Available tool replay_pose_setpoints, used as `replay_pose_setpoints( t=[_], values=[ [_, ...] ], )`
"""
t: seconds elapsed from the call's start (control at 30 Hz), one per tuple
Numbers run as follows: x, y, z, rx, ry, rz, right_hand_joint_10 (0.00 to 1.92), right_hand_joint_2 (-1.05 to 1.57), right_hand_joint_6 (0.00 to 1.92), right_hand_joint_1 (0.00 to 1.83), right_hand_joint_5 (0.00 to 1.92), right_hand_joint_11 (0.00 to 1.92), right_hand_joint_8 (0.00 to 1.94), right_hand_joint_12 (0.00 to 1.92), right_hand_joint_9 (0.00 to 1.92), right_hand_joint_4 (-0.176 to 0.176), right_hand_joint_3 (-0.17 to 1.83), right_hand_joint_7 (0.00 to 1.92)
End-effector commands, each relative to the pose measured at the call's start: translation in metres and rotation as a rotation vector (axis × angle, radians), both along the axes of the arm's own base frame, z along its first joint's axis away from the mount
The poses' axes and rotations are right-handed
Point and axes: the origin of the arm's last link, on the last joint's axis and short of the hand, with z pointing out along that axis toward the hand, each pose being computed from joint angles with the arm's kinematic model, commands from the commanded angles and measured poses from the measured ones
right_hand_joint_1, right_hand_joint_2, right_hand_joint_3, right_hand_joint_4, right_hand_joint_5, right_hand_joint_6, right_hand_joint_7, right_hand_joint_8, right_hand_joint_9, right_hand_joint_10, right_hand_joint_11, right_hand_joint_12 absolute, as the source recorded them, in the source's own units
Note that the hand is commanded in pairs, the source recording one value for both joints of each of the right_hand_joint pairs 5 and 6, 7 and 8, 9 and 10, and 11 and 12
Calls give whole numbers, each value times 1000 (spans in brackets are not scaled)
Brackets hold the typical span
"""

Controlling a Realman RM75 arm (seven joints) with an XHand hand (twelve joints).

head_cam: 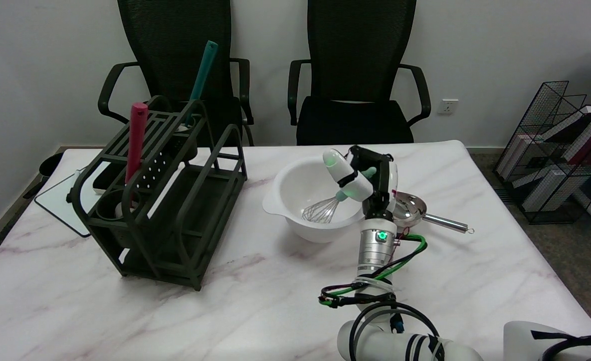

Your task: Pick up the whisk.

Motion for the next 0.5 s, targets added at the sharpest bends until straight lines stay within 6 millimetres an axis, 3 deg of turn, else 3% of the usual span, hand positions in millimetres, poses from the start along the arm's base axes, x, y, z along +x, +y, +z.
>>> replay_pose_setpoints(
  t=[0.03, 0.2, 0.33, 0.5],
  values=[
    [2, -1, 2, 3, 2, 8, 1521, 298, 1606, 889, 1606, 1239, 1660, 1239, 1521, 0, 429, 1660],
    [2, -1, 2, 4, 2, 8, 1599, 362, 1730, 889, 1730, 1345, 1733, 1345, 1599, 0, 470, 1733],
    [3, -1, 1, 6, 2, 12, 1723, 439, 1915, 881, 1915, 1535, 1845, 1535, 1723, 0, 493, 1845],
    [4, -3, 1, 9, -1, 15, 1851, 491, 1920, 891, 1920, 1726, 1920, 1726, 1851, 0, 524, 1920]
  ],
)
